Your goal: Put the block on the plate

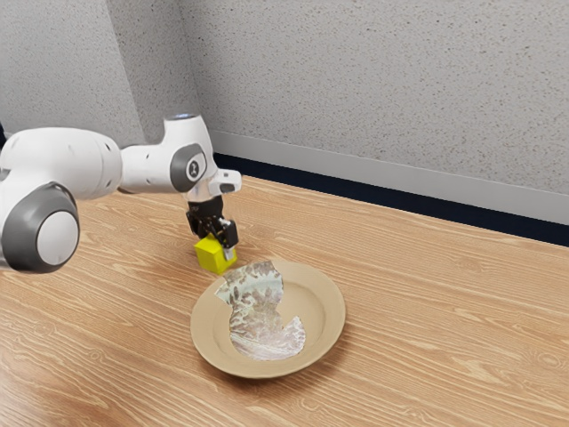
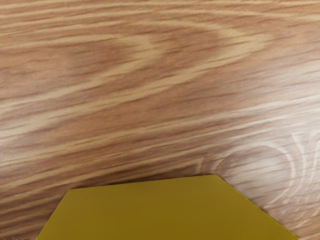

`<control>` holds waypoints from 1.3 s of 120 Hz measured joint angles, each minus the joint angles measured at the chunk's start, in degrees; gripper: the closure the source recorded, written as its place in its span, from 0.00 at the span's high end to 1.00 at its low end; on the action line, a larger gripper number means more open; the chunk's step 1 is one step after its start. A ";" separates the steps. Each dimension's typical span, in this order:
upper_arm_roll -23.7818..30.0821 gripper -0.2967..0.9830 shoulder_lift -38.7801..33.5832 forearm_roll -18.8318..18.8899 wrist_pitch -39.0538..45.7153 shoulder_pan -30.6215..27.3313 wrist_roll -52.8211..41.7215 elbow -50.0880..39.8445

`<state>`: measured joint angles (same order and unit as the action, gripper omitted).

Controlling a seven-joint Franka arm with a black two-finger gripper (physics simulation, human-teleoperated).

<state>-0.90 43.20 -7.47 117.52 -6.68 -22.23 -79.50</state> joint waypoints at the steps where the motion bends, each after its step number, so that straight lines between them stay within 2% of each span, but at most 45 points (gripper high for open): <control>1: -0.01 0.60 0.01 0.01 0.00 0.00 0.02 -0.01; 44: 0.78 0.55 -4.83 2.49 -0.35 1.29 0.91 -2.89; 102: 6.79 0.55 -23.36 2.71 -0.22 7.31 1.67 -20.89; 132: 9.73 0.55 -24.22 2.31 -0.12 8.34 1.94 -25.96; 156: 10.05 0.68 -23.49 2.51 0.13 8.36 2.03 -26.25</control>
<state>9.15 19.71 -4.96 117.65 1.68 -20.20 -105.75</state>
